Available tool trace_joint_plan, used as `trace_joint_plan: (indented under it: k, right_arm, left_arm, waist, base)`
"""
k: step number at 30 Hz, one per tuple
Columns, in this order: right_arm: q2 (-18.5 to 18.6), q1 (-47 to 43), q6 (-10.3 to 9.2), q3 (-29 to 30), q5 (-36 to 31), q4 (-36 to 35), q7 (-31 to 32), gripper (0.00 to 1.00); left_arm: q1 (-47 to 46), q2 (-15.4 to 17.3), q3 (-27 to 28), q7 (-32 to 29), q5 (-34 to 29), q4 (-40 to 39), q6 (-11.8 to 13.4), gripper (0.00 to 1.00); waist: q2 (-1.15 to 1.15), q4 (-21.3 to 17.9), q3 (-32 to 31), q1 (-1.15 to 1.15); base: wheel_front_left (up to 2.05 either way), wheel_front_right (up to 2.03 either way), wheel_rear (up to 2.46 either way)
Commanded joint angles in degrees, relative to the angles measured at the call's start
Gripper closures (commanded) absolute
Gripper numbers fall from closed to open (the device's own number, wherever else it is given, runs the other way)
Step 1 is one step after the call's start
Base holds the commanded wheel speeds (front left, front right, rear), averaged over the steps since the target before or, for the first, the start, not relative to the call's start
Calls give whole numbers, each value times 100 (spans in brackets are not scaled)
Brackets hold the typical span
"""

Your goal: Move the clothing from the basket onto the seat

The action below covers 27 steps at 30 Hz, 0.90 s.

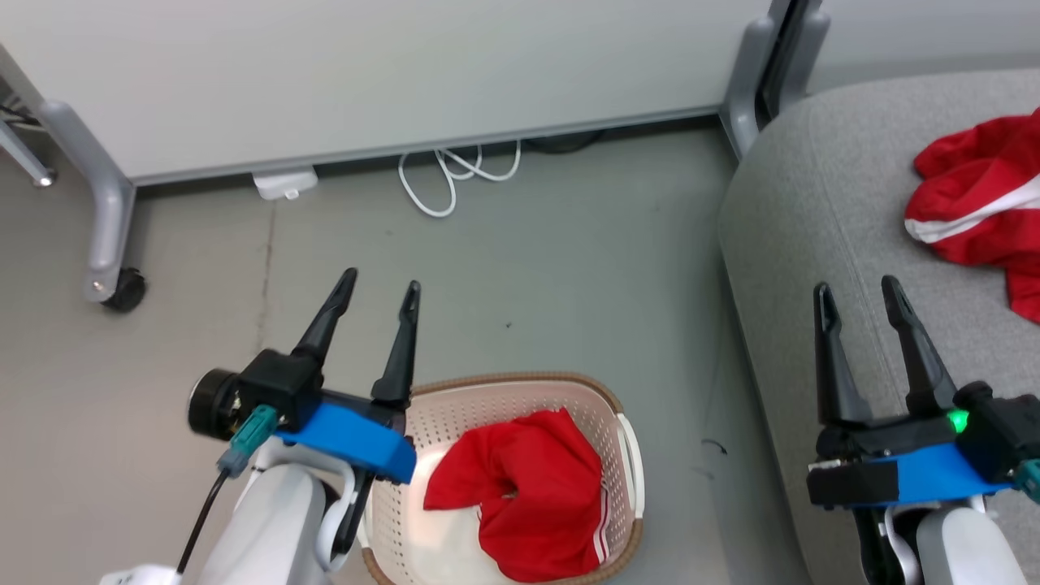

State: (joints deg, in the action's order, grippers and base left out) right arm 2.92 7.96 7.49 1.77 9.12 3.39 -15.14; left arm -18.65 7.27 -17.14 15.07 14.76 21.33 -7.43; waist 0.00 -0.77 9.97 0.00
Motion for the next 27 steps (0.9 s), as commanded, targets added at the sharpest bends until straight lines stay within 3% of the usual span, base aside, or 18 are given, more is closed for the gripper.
trace_joint_plan:
  k: [1, 17, 27]
  right_arm:
    - [-4, 98, 2, -7, -42, -36, -1, 0]
    - [-6, 1139, 2, -260, 43, -301, -1, 0]
    - [-5, 1530, 2, -368, 42, -491, -1, 0]
  left_arm:
    - [-151, 39, -42, 15, 31, 57, -3, 0]
    - [-1813, 121, -2113, -61, 860, 2682, -3, 0]
    - [-2409, 76, -3133, -435, 1563, 3761, -4, 0]
  waist:
    - [0, -113, 216, 0]
    - [0, -698, 1812, 0]
    - [0, -929, 2634, 0]
  base:
    - [0, 0, 0]
    - [0, 0, 0]
    - [0, 0, 0]
